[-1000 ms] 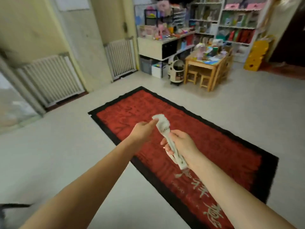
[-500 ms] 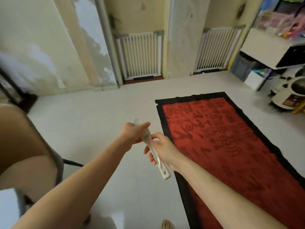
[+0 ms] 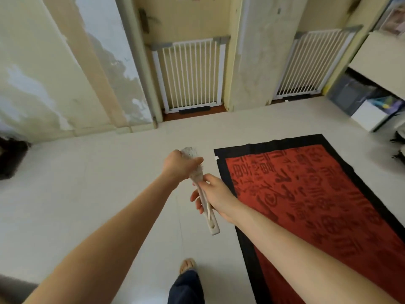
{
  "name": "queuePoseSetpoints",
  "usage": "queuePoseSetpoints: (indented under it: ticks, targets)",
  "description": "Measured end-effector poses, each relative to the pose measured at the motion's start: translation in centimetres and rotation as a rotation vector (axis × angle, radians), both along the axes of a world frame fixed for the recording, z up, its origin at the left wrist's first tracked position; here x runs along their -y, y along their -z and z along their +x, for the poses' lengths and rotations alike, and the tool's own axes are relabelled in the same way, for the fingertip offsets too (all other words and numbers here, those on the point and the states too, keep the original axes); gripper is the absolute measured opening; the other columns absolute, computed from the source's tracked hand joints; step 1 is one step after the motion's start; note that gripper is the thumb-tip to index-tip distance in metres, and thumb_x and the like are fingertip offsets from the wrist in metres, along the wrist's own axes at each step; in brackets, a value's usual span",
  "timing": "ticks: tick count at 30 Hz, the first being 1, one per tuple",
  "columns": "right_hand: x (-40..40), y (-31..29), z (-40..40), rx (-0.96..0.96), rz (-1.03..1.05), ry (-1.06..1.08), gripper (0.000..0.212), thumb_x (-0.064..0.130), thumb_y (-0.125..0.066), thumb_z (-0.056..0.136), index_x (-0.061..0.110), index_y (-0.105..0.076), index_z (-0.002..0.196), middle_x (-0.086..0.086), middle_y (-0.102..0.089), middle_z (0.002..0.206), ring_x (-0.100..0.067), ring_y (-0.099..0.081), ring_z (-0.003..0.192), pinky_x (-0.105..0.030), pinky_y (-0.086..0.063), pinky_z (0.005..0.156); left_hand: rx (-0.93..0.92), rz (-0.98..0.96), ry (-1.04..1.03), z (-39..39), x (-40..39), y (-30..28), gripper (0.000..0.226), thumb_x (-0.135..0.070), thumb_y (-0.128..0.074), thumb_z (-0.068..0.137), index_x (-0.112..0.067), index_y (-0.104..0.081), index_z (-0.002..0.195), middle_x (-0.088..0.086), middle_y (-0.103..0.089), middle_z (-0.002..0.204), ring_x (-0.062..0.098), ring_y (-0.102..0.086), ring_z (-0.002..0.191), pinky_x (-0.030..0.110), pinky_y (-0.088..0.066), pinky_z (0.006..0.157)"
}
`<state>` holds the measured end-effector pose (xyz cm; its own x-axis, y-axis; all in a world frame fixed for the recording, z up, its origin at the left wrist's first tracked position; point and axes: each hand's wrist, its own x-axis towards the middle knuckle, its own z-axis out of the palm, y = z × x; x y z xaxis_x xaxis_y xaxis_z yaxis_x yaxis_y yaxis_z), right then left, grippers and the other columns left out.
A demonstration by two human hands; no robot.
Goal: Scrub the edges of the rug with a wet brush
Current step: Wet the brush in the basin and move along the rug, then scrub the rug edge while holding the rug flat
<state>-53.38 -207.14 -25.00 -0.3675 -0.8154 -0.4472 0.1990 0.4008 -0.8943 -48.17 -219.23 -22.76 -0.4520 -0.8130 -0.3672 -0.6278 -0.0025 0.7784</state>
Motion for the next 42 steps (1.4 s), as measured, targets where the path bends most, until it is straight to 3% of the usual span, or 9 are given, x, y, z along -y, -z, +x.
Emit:
queuePoseSetpoints:
  ticks: [2,6,11,18,26,30,35,40,42]
  targets:
    - [4.4,-0.2,-3.9,0.034,-0.002,0.109,0.027,0.029,-0.042,0.103,0.003,-0.05,0.107,-0.014,-0.065,0.074,-0.025,-0.056,0.054,-0.032,-0.047,0.051,0.044,-0.011,0.118,-5.3,4.8,-0.7,0.065,-0.043,-0.075,0.082,-0.005,-0.049,0.128,0.012,-0.061,0.115,0.029,-0.065,0.099,0.044,-0.058,0.085]
    - [11.8,-1.0,-12.5,0.058,-0.036,0.329,0.024,0.023,-0.042,0.103,0.0,-0.051,0.105,-0.015,-0.065,0.072,-0.025,-0.055,0.052,-0.032,-0.048,0.049,0.083,-0.027,0.316,-16.5,12.9,-2.2,0.073,-0.05,-0.075,0.079,-0.007,-0.047,0.132,0.011,-0.06,0.12,0.029,-0.063,0.104,0.044,-0.057,0.087]
    - [17.7,0.0,-23.5,0.065,-0.037,0.522,0.022,0.01,-0.035,0.103,-0.004,-0.051,0.108,-0.015,-0.062,0.069,-0.022,-0.052,0.047,-0.03,-0.045,0.045,0.073,0.032,0.531,-29.2,19.0,-1.3,0.063,-0.047,-0.068,0.087,-0.006,-0.048,0.13,0.013,-0.064,0.116,0.028,-0.067,0.098,0.045,-0.058,0.085]
    - [29.8,3.3,-42.0,0.049,0.059,0.509,0.019,0.014,-0.039,0.102,0.002,-0.053,0.104,-0.011,-0.065,0.072,-0.016,-0.049,0.039,-0.025,-0.04,0.042,0.261,-0.07,0.732,-46.1,31.9,2.0,0.068,-0.043,-0.061,0.093,-0.01,-0.036,0.148,0.01,-0.049,0.145,0.028,-0.053,0.123,0.042,-0.048,0.102]
    - [41.3,4.2,-60.6,0.117,0.144,0.663,0.016,0.009,-0.038,0.1,0.004,-0.053,0.097,-0.011,-0.064,0.07,-0.014,-0.046,0.036,-0.023,-0.039,0.042,0.362,-0.197,0.969,-65.9,45.3,4.0,0.053,-0.041,-0.058,0.095,-0.012,-0.049,0.139,0.007,-0.05,0.143,0.024,-0.051,0.126,0.039,-0.043,0.106]
    - [45.4,6.9,-69.5,0.117,0.175,0.855,0.016,0.008,-0.04,0.098,0.005,-0.052,0.088,-0.01,-0.063,0.065,-0.018,-0.045,0.036,-0.025,-0.038,0.041,0.414,-0.233,1.12,-76.4,49.5,7.1,0.05,-0.04,-0.057,0.096,-0.011,-0.052,0.136,0.007,-0.048,0.145,0.025,-0.047,0.13,0.039,-0.039,0.11]
    - [48.8,8.5,-78.2,0.251,0.204,1.137,0.015,0.009,-0.04,0.099,0.001,-0.053,0.097,-0.013,-0.063,0.07,-0.016,-0.05,0.041,-0.025,-0.042,0.041,0.537,-0.326,1.474,-89.3,53.2,8.6,0.049,-0.038,-0.055,0.097,-0.009,-0.052,0.137,0.008,-0.047,0.146,0.025,-0.045,0.133,0.036,-0.036,0.111]
    - [48.7,10.4,-84.2,0.341,0.187,1.449,0.017,0.003,-0.035,0.099,0.0,-0.051,0.099,-0.015,-0.061,0.072,-0.012,-0.049,0.039,-0.023,-0.042,0.039,0.562,-0.483,1.733,-102.8,51.5,9.2,0.045,-0.031,-0.053,0.099,0.003,-0.057,0.128,0.018,-0.054,0.136,0.031,-0.051,0.124,0.031,-0.039,0.099]
    - [47.6,12.1,-86.4,0.368,0.201,1.586,0.017,0.001,-0.033,0.097,0.0,-0.05,0.096,-0.015,-0.061,0.071,-0.012,-0.049,0.038,-0.023,-0.041,0.038,0.553,-0.5,1.864,-107.0,48.6,10.3,0.047,-0.033,-0.052,0.099,-0.001,-0.053,0.135,0.015,-0.049,0.143,0.029,-0.046,0.13,0.03,-0.036,0.104]
